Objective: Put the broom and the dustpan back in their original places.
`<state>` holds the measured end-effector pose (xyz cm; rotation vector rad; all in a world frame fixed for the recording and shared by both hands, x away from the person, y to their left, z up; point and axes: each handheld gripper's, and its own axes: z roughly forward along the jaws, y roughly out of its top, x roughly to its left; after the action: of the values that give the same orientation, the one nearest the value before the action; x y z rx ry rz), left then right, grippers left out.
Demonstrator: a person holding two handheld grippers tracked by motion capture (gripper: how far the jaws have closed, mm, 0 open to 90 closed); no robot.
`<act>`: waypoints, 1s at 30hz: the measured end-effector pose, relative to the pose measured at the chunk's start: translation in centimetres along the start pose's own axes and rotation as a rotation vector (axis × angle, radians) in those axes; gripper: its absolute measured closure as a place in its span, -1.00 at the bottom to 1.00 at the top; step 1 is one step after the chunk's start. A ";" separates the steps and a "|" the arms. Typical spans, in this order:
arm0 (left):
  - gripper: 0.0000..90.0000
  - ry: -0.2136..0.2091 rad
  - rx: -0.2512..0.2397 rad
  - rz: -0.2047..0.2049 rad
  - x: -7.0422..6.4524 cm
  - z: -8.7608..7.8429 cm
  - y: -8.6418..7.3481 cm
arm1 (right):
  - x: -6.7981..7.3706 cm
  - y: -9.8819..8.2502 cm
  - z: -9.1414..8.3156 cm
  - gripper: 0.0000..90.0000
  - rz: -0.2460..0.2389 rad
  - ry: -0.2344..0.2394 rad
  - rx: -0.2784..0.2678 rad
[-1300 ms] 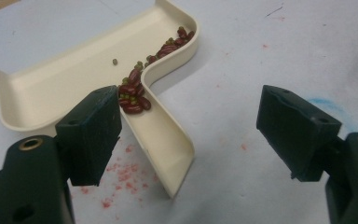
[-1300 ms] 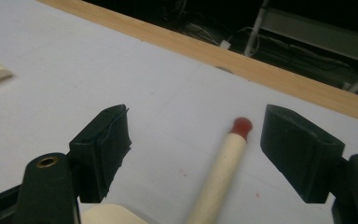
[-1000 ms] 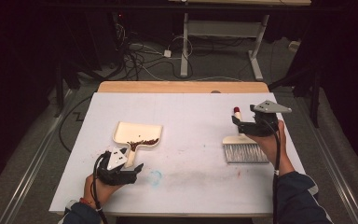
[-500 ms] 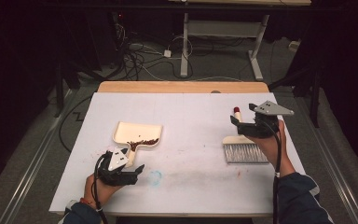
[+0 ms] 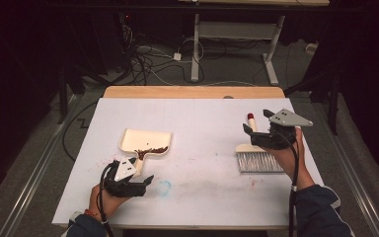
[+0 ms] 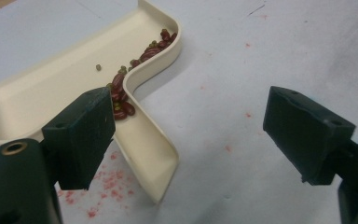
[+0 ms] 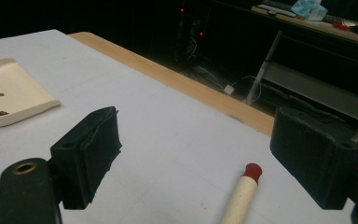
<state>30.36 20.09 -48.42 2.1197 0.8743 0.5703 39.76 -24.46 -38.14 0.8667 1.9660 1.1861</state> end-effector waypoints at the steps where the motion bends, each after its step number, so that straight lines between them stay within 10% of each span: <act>1: -0.63 0.000 0.000 0.001 0.0 0.0 0.0 | 0.1 0.0 -0.1 -0.63 -0.001 0.002 0.002; 30: -0.64 0.002 0.008 0.028 -0.3 0.1 0.1 | 1.7 0.2 -3.1 -0.62 -0.081 0.008 -0.044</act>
<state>30.28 19.72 -48.44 2.1417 0.8508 0.5837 36.37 -24.41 -37.23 0.7536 1.9558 1.1826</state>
